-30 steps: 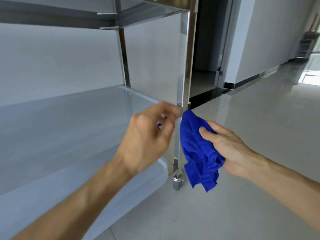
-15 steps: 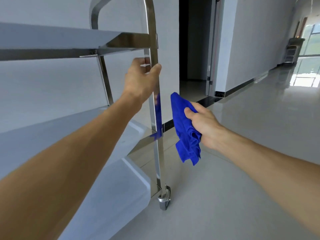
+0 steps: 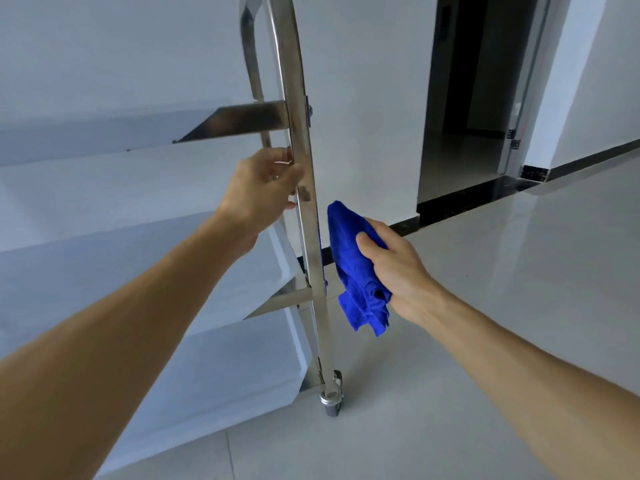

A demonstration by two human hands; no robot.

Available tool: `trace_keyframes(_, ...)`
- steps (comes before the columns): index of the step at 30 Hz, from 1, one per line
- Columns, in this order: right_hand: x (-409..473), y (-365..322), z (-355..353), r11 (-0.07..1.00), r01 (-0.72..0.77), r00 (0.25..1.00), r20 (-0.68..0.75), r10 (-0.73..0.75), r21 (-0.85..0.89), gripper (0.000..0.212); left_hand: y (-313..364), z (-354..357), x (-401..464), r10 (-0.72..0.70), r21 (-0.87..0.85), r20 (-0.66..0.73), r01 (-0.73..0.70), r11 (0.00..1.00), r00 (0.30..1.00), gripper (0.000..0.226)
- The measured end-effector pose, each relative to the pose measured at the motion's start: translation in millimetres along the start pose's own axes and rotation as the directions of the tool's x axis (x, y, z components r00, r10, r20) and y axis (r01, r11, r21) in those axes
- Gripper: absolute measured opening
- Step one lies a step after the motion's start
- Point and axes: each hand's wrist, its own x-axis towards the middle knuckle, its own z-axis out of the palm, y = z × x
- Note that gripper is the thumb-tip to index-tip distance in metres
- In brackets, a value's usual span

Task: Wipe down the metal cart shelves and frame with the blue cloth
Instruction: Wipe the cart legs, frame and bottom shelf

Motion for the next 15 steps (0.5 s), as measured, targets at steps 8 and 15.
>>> trace_keyframes(8,-31.6,-14.3,7.8,0.993,-0.025,0.994,0.112,0.012,0.113,0.025,24.9,-42.0,-98.1,-0.044,-0.024,-0.068,0.042,0.999,0.997,0.017)
trace_keyframes(15,-56.4,-32.9,65.2,0.993,0.023,0.969,0.240,-0.049,0.113,0.026,54.7,-84.5,-186.4,-0.081,0.008,-0.128,0.082,0.997,0.989,0.023)
